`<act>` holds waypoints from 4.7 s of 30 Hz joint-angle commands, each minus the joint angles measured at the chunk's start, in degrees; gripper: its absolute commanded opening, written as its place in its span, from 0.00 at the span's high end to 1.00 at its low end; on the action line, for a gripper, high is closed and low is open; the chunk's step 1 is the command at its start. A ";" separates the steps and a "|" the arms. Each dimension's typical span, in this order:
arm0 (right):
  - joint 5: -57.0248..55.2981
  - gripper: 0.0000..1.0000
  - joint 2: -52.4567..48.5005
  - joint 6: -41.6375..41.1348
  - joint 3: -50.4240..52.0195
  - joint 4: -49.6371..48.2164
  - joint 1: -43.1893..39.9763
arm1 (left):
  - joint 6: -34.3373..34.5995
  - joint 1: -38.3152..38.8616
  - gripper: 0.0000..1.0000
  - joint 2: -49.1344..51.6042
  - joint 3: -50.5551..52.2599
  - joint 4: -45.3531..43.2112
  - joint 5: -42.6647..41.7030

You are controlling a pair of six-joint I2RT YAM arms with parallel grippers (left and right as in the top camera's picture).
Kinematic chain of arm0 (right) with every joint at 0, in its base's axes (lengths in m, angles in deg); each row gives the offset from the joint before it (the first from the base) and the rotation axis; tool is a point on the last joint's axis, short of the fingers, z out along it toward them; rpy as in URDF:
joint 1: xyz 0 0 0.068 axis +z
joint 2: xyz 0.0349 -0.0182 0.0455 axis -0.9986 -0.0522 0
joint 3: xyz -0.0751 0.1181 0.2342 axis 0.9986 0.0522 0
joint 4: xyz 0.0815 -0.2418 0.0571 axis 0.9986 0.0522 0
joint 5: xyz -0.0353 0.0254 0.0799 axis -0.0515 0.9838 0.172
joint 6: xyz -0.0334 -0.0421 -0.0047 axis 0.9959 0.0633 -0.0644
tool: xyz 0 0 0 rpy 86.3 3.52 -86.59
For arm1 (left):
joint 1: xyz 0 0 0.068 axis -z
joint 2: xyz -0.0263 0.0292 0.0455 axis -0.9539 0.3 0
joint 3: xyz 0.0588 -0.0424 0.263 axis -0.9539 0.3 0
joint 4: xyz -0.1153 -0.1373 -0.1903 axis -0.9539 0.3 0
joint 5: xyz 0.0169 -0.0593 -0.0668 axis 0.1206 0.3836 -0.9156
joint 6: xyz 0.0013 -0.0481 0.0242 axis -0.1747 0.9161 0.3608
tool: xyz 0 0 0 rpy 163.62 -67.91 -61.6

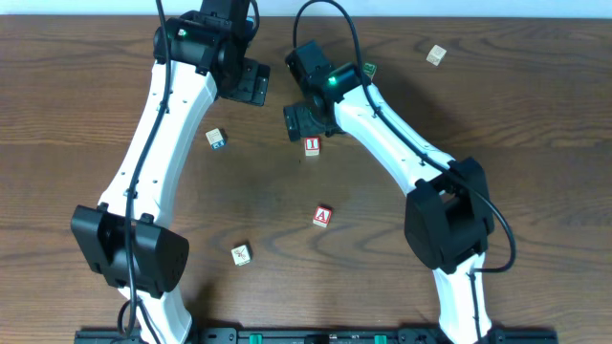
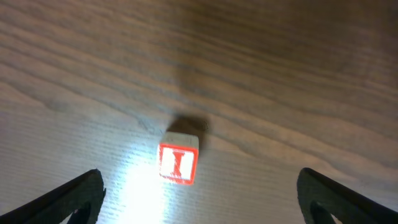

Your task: Spell out Ai2

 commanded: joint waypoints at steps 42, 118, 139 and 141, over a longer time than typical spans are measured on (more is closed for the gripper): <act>9.01 0.01 -11.06 -6.32 -8.33 7.26 -1.68 | -0.20 -0.11 0.05 -1.07 0.00 2.80 1.20; 6.73 0.66 -13.25 -8.39 -4.66 4.96 -0.28 | -0.20 -0.11 0.05 -1.07 0.00 4.31 2.51; 4.68 0.66 -13.25 -16.00 -4.66 6.19 -0.92 | -0.17 -0.11 0.05 -1.07 0.00 5.18 2.54; 3.89 0.67 -13.25 -17.22 -4.66 6.51 -0.92 | -0.20 -0.11 0.05 -1.07 0.00 5.31 2.56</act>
